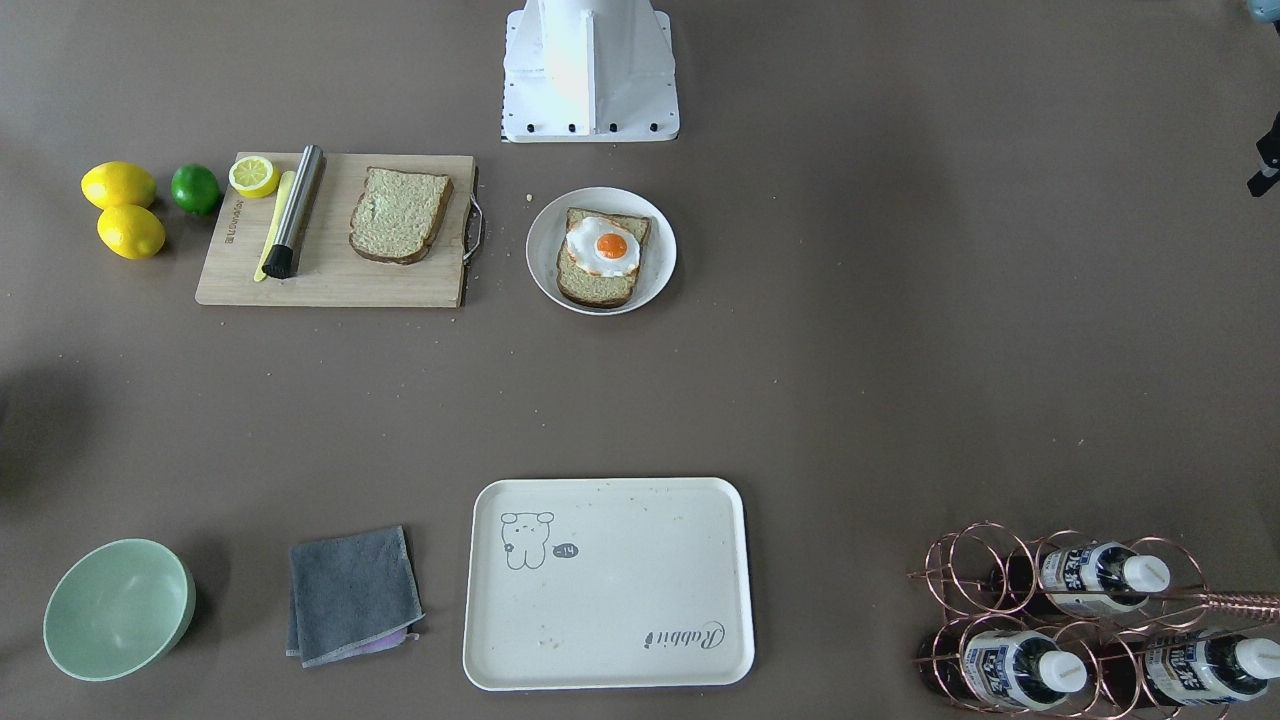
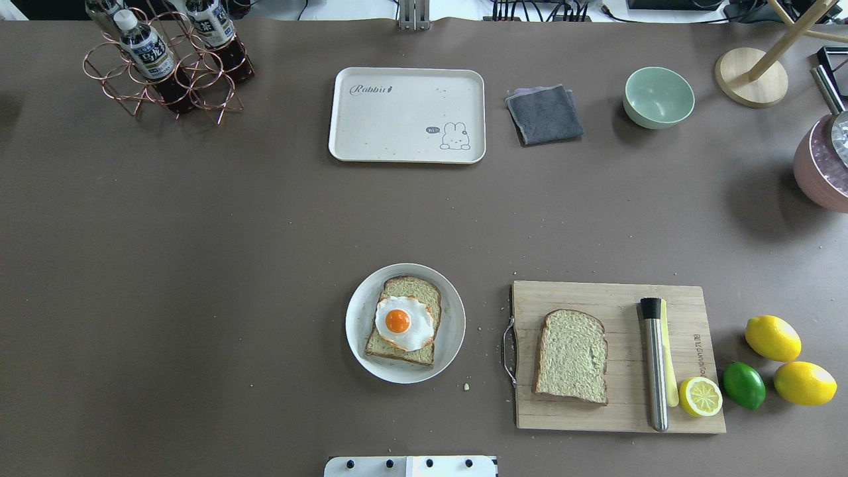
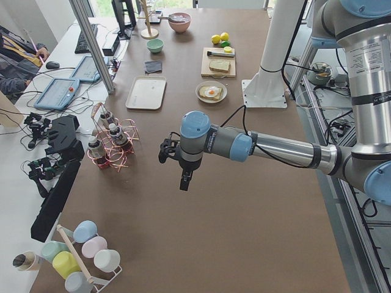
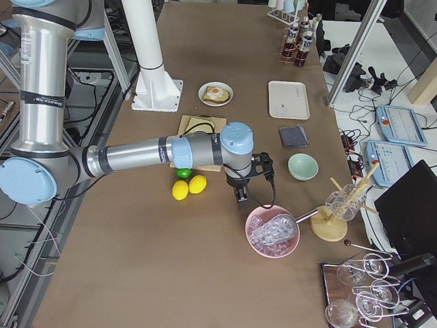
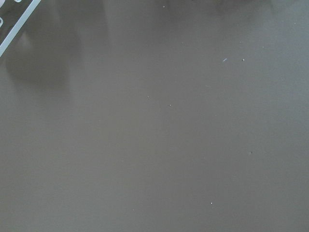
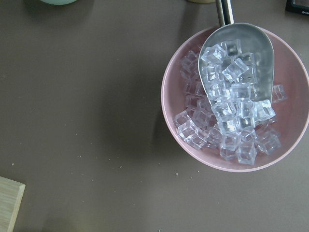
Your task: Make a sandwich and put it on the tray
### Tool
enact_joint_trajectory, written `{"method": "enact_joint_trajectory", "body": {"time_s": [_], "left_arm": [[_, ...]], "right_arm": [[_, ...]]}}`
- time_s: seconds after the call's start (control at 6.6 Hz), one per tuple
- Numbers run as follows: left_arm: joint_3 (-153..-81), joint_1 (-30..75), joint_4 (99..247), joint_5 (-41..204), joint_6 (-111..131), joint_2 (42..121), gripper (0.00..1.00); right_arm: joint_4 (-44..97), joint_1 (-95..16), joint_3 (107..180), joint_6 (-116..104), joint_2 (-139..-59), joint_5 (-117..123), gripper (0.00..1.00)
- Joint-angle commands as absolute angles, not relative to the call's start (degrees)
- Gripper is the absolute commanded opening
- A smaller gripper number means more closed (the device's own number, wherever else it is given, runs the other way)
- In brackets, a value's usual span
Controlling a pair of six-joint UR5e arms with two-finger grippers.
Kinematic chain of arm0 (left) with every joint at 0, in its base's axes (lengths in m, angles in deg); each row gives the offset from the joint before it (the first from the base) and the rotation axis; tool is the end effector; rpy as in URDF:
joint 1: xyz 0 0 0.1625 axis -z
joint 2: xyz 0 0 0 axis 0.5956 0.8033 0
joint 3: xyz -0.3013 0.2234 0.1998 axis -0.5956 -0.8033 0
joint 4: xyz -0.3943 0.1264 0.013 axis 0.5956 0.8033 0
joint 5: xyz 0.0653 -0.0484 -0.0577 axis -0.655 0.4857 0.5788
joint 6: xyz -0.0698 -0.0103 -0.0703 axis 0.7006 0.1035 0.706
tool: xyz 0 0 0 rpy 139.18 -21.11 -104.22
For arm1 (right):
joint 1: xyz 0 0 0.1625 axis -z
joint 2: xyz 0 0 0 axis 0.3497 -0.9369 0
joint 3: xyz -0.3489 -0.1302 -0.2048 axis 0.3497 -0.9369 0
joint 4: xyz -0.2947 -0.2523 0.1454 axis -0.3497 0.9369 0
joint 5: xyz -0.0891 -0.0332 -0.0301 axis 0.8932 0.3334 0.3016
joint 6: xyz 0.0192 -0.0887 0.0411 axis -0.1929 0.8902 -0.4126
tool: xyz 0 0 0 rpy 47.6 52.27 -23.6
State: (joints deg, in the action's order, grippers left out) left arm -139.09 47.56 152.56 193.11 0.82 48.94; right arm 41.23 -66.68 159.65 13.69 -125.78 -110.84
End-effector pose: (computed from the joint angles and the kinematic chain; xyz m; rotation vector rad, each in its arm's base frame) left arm -0.0232 -0.4110 0.5514 0.1901 0.7706 0.1120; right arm 0.0389 -0.4448 0.5519 0.1712 -0.8093 -0.1731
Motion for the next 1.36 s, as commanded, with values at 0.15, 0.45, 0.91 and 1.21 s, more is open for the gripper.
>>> {"method": "enact_joint_trajectory", "body": {"time_s": [0.15, 0.45, 0.91, 1.21], "left_arm": [[-139.16, 47.47, 152.59, 192.95, 1.52, 49.83, 0.98], [-139.25, 47.47, 152.59, 192.69, 2.23, 50.80, 0.98], [-139.17, 47.47, 152.60, 192.69, 2.85, 51.06, 0.98], [-138.82, 47.38, 152.68, 192.60, 2.85, 51.06, 0.98]], "right_arm": [[39.15, -56.22, 166.91, -6.02, -125.84, -111.91, 1.00], [21.92, -47.08, 167.11, -30.23, -127.68, -112.25, 1.00], [6.75, -27.07, 167.37, -58.85, -127.16, -100.45, 0.98], [4.95, -16.68, 167.29, -69.08, -124.11, -91.48, 0.98]]}}
